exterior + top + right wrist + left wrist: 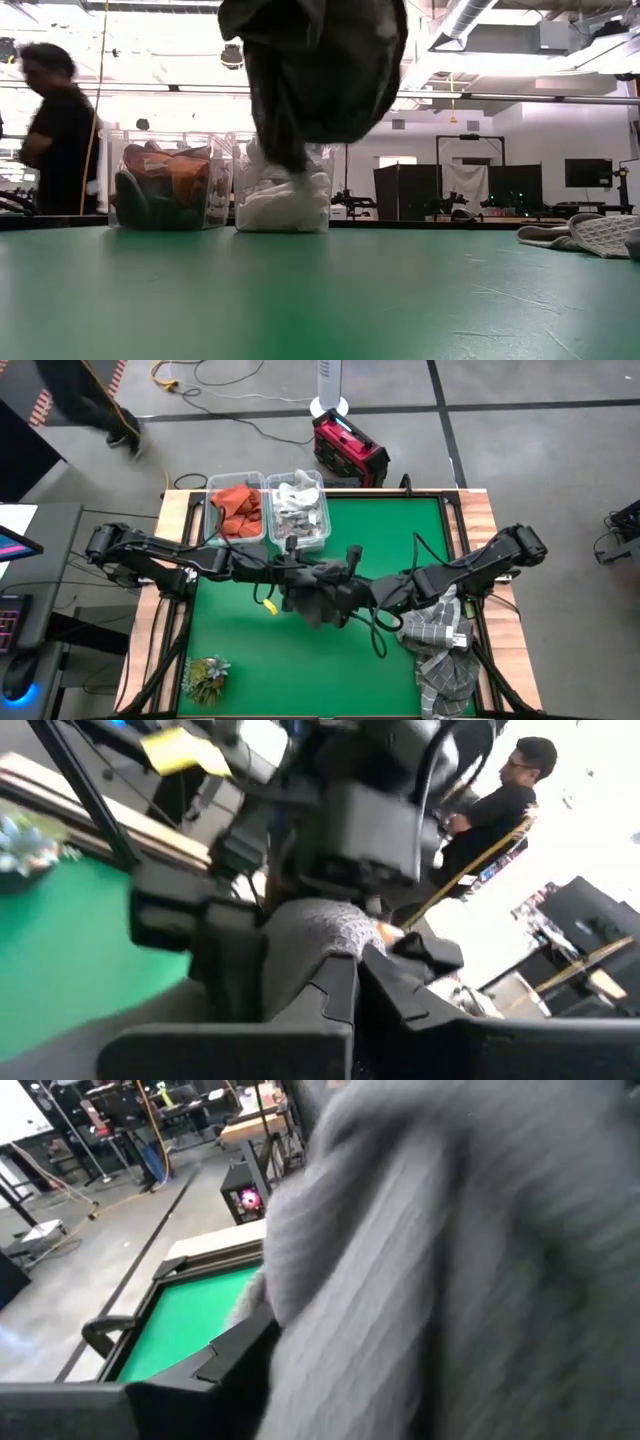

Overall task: Sort towels by color in basket
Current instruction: Put the gray towel into the left transparent bin

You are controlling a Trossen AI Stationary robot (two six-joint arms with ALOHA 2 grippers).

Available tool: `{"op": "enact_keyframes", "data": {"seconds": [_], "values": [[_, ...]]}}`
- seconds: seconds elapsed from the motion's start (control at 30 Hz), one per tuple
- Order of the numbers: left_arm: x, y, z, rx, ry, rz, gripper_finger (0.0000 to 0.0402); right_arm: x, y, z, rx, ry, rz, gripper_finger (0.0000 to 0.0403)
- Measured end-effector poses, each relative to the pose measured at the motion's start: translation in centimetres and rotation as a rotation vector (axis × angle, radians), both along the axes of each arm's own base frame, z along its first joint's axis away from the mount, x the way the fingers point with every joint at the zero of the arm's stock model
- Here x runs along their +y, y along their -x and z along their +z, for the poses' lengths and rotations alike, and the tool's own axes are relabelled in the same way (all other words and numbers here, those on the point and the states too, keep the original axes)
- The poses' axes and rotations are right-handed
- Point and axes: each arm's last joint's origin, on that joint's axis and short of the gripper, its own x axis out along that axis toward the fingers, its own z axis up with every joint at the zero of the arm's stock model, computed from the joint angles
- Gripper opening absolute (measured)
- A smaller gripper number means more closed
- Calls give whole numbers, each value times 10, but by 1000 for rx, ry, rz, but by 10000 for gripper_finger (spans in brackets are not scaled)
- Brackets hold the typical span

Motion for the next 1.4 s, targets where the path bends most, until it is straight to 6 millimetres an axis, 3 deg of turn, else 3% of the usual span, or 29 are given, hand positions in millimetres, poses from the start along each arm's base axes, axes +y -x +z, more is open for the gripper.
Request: {"op": "enact_keyframes", "data": {"seconds": [0.17, 0.3, 0.37, 0.4, 0.6, 0.8, 1.13, 1.4], "values": [[0, 0, 0, 0, -43, -6, 189, 5, 2, 2, 1, -2, 12, 29], [1, 1, -2, 29, -112, -9, 86, 3, 2, -3, 34, -36, 1, 38], [1, 1, -3, 41, -139, 1, 29, 0, 2, -6, 56, -56, -10, 57], [2, 1, -3, 44, -155, 16, 18, 0, 2, -8, 68, -62, -12, 70], [13, 16, 12, 83, -325, 207, 8, -2, 8, -10, 105, -94, -50, 166], [47, 44, 40, 112, -461, 521, 8, -8, 23, -2, 91, -57, -223, 231], [126, 79, 44, 310, -568, 853, 11, -13, 33, -9, 139, -137, -291, 234], [162, 98, 26, 515, -632, 994, 13, -14, 35, -13, 163, -146, -305, 226]]}}
